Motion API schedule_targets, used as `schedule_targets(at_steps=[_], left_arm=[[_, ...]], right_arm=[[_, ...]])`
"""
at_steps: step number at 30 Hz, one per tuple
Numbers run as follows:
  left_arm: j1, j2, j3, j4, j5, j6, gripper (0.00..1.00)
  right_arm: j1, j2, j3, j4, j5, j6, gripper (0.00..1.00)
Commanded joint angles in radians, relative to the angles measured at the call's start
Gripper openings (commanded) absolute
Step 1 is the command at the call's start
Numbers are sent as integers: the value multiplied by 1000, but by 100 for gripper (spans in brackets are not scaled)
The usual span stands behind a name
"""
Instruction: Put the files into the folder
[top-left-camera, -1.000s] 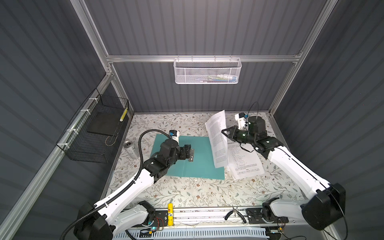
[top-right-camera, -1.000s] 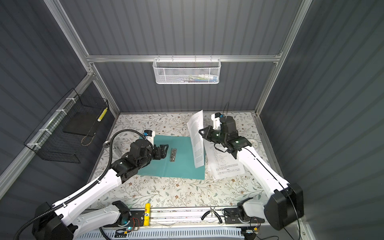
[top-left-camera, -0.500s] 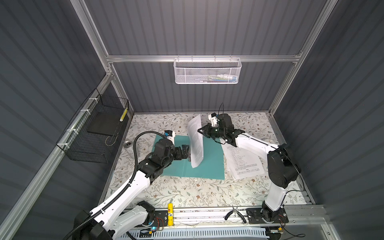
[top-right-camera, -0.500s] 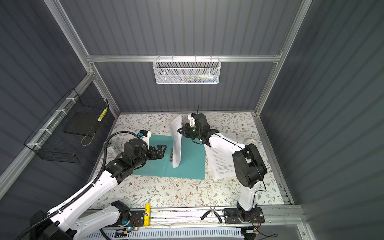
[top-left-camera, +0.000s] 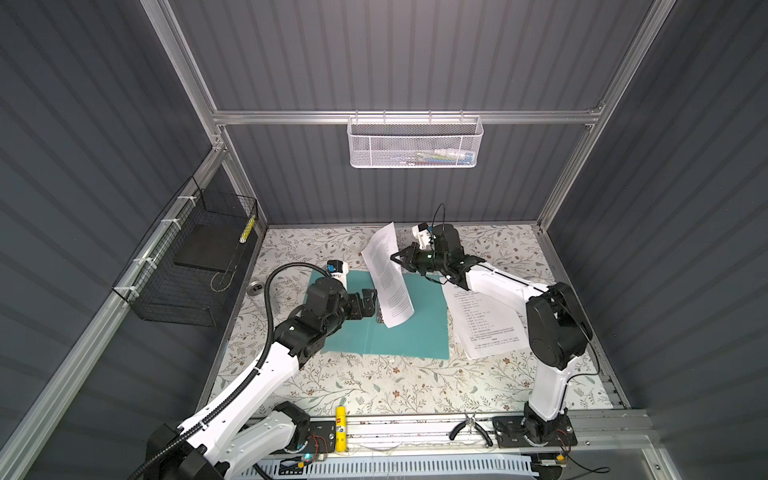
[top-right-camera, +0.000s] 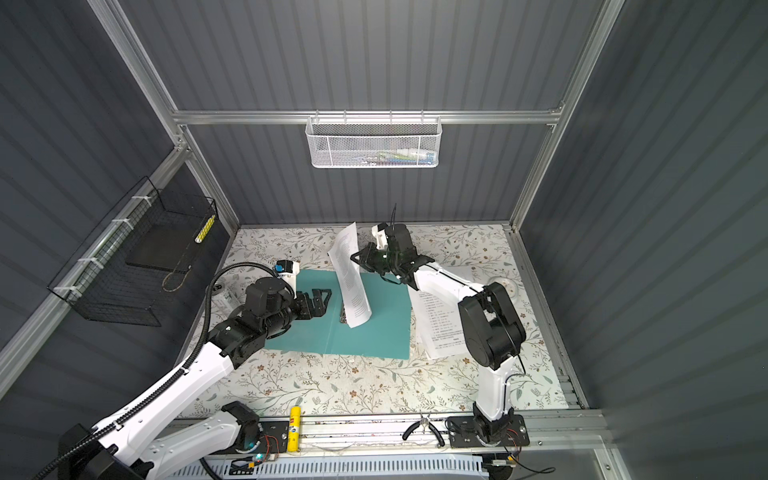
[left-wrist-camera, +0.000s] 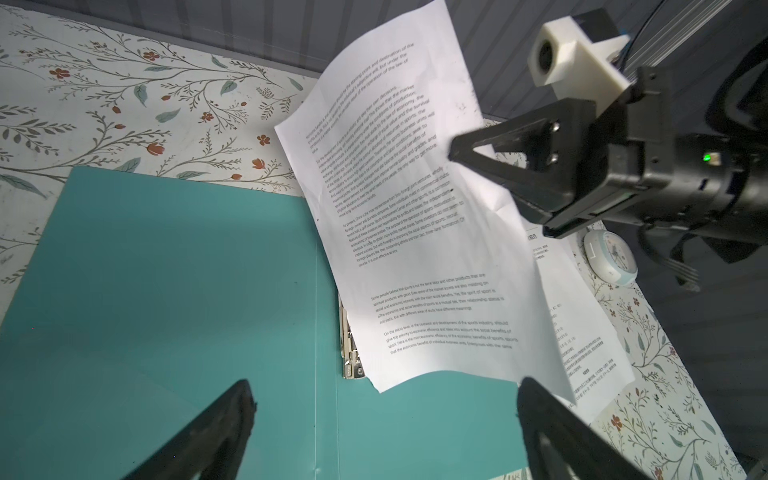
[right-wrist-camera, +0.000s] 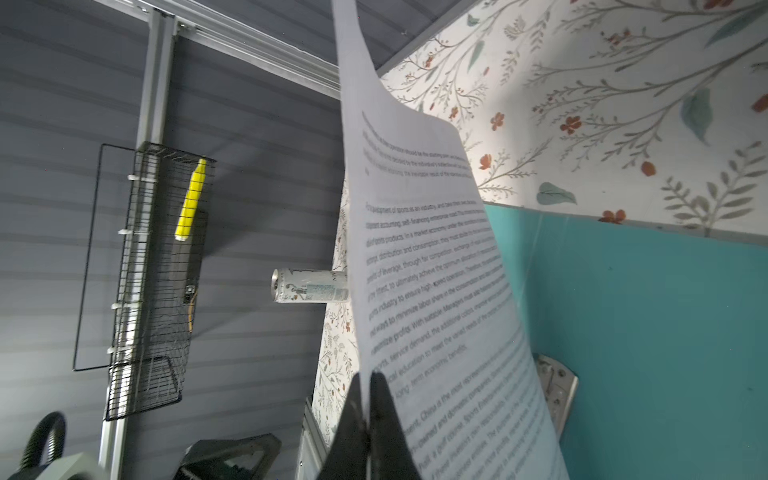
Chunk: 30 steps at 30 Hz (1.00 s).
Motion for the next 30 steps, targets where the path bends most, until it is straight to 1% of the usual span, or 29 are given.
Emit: schedule_targets(at_steps=[1,8,12,17,20,22,25,30], left_arm=[[6,-7,26,5,-11,-8,99],[8,-6,44,-7,-6,-1,99],[7,-8,33,6,-3,-9,99],[9,-5,21,20,1,-14,99],[9,-4,19,18,1,-11,99],[11,-6,15,21,0,-11,99],[11,-11,9,18,-2,-12,99],[13,-14,-1,15,-4,-15,99]], right_arm=[[17,-73,4,29,-51,14,0],[50,-110,8,80,-83,65,0],[66,-77,12,82,-42,57,0],[90,23,14,131,67,41,0],[102,71,0,189,136,23,0],[110,84,-37,265,174,16,0],[120,88,-67,280,268,-25,0],[124,89,-104,289,320,-84,0]])
